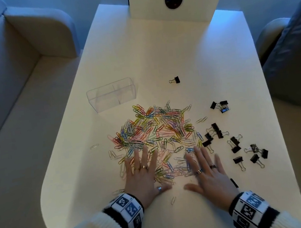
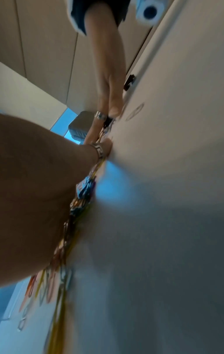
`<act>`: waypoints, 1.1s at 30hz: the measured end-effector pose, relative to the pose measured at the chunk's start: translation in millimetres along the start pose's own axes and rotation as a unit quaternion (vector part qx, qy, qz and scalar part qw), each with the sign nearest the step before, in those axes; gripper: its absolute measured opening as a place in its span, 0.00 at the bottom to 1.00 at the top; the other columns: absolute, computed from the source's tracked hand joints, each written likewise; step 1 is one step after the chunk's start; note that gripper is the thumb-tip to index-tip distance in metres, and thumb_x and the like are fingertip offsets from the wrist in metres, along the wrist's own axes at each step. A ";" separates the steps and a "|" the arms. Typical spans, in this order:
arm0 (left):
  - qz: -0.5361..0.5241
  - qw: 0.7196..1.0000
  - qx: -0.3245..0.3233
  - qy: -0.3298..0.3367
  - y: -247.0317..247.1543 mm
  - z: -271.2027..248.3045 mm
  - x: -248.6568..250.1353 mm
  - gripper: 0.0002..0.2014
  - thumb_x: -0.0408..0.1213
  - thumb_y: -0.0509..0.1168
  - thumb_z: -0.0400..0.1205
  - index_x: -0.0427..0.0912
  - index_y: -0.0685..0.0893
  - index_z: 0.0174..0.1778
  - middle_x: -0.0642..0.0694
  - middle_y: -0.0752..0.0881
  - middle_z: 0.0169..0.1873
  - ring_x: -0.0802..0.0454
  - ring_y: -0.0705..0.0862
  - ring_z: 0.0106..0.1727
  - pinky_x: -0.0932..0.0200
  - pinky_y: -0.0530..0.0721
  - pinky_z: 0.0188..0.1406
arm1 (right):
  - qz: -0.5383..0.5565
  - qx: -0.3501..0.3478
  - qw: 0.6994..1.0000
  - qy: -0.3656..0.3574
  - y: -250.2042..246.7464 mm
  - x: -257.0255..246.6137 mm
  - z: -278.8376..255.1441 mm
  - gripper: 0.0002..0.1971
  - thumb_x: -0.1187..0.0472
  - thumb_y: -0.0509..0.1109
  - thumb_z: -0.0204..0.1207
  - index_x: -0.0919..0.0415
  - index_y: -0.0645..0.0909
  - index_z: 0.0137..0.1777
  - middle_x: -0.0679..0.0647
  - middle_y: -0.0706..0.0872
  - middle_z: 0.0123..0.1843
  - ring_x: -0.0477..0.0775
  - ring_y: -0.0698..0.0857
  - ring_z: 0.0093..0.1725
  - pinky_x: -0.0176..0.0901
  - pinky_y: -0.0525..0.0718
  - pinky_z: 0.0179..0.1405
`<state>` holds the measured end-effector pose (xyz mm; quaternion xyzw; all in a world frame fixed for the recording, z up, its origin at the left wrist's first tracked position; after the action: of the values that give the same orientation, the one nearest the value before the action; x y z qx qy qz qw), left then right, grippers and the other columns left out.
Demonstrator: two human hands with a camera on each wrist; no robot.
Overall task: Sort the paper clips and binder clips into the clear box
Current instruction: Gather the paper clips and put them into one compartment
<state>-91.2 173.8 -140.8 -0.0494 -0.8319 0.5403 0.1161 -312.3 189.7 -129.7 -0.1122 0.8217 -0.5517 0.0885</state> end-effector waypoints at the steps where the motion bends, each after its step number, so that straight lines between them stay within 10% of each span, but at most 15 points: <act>1: -0.004 1.000 0.006 -0.007 -1.6 3.2 -1.6 0.52 0.79 0.36 0.69 0.44 0.56 0.80 0.38 0.49 0.82 0.36 0.39 0.82 0.32 0.45 0.71 | -0.002 0.003 1.000 0.005 0.3 5.5 -2.9 0.43 0.25 0.39 0.72 0.53 0.47 0.81 0.59 0.46 0.83 0.60 0.49 0.80 0.59 0.39 0.74; 10: -0.015 0.999 -0.032 0.028 -18.3 -7.9 0.0 0.58 0.83 0.37 0.62 0.42 0.56 0.81 0.37 0.53 0.81 0.35 0.52 0.79 0.31 0.46 0.70 | 0.030 0.017 0.998 0.045 -21.0 12.6 -10.4 0.46 0.27 0.39 0.73 0.60 0.41 0.81 0.60 0.45 0.83 0.58 0.45 0.81 0.55 0.40 0.75; 14: -0.005 0.992 -0.076 0.102 -15.0 -11.9 12.9 0.62 0.80 0.54 0.61 0.55 0.18 0.71 0.46 0.17 0.73 0.42 0.18 0.73 0.30 0.23 0.69 | 0.020 -0.026 0.999 0.000 -22.1 -5.5 7.2 0.51 0.22 0.38 0.66 0.59 0.44 0.81 0.61 0.46 0.82 0.62 0.48 0.80 0.60 0.43 0.74; 16: -0.004 0.995 -0.073 0.070 -20.7 -3.0 14.5 0.60 0.78 0.54 0.64 0.55 0.12 0.66 0.46 0.15 0.71 0.43 0.12 0.69 0.31 0.20 0.68 | 0.020 -0.026 0.999 0.023 -23.5 -4.9 23.9 0.52 0.21 0.35 0.64 0.58 0.42 0.81 0.60 0.44 0.82 0.64 0.47 0.80 0.62 0.41 0.74; 23: -0.067 0.997 0.019 -0.031 -44.3 2.8 -15.4 0.53 0.82 0.27 0.56 0.53 0.14 0.68 0.45 0.18 0.73 0.40 0.20 0.75 0.33 0.28 0.69 | 0.059 -0.045 0.997 0.015 -53.1 6.5 31.6 0.54 0.20 0.30 0.46 0.48 0.07 0.63 0.56 0.17 0.74 0.61 0.22 0.74 0.54 0.26 0.72; 29: -0.121 0.983 -0.073 -0.118 -29.2 -14.3 -24.4 0.61 0.82 0.17 0.46 0.44 0.17 0.69 0.42 0.18 0.69 0.38 0.22 0.74 0.33 0.34 0.75 | 0.092 -0.101 0.990 -0.012 -30.2 -28.7 25.3 0.57 0.19 0.16 0.45 0.56 0.15 0.71 0.61 0.19 0.74 0.64 0.25 0.75 0.55 0.33 0.77; 33: -0.155 0.984 -0.066 -0.065 -38.9 3.6 -5.8 0.50 0.74 0.40 0.71 0.46 0.24 0.75 0.41 0.25 0.77 0.39 0.24 0.77 0.40 0.33 0.77 | 0.135 -0.078 0.987 -0.043 -46.5 -51.3 44.5 0.47 0.26 0.35 0.67 0.56 0.28 0.78 0.55 0.23 0.76 0.56 0.24 0.75 0.50 0.33 0.75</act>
<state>-84.8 153.4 -107.6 0.1072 -0.8693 0.4615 0.1407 -247.1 147.7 -102.2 -0.0302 0.8650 -0.4639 0.1891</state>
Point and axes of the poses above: each hand's wrist, its own z-axis towards the middle knuckle, its own y-axis out of the palm, x = y × z, the point moved 1 cm from there along z, towards the middle knuckle
